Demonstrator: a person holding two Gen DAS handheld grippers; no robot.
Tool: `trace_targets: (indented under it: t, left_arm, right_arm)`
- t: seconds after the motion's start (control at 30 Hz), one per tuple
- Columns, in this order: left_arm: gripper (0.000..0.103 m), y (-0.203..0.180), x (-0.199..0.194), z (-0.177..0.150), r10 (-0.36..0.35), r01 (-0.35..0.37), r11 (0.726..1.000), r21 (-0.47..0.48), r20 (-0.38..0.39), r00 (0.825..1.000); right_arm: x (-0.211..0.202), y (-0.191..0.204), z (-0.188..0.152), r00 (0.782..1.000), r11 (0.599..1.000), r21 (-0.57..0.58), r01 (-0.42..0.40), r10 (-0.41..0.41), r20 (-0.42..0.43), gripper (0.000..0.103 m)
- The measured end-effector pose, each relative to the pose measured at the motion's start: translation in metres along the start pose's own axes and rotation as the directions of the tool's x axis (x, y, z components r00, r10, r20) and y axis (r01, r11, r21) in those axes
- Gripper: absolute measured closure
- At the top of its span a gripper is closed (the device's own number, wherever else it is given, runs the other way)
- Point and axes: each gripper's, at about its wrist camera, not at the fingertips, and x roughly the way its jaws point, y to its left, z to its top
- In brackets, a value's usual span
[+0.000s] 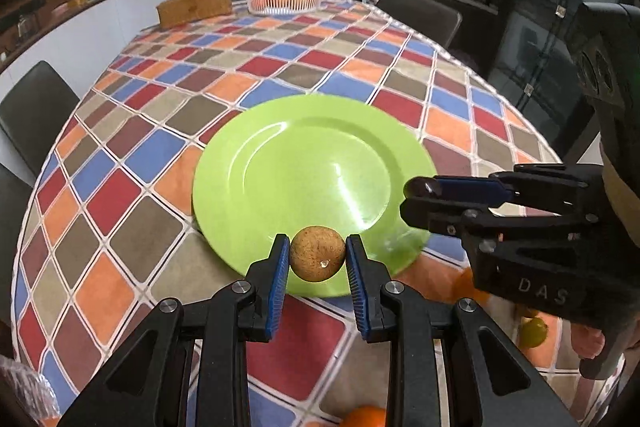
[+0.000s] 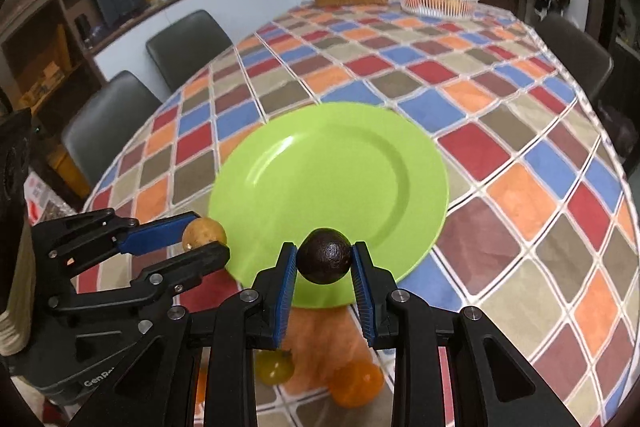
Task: Organize fruits
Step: 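Carry both fruits onto the green plate and open both tools, then withdraw both open tools from the plate back toward the remaining fruits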
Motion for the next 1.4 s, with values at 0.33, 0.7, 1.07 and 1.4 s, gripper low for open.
trace_targets:
  t: [0.33,0.7,1.07,1.4]
  left_arm:
    - [0.065,0.005,0.017,0.005,0.017,-0.017,1.000,0.007,-0.022,1.000]
    - [0.052,-0.009,-0.039,-0.016,0.079,-0.080,0.997,0.005,0.086,0.993]
    - [0.028,-0.037,-0.113,-0.052,0.158,-0.169,0.985,0.024,0.247,0.956]
    - [0.021,-0.042,-0.151,-0.102,0.148,-0.131,0.988,-0.079,0.266,0.953]
  right_arm:
    - [0.024,-0.008,0.001,0.998,1.000,0.016,-0.004,0.005,-0.066,0.073]
    - [-0.019,-0.002,-0.017,0.999,1.000,-0.006,0.030,-0.030,0.032,0.063]
    - [-0.086,0.025,-0.057,0.987,0.998,-0.042,0.041,-0.034,0.159,0.062]
    - [-0.124,0.044,-0.105,0.971,0.997,-0.049,0.062,-0.049,0.236,0.049]
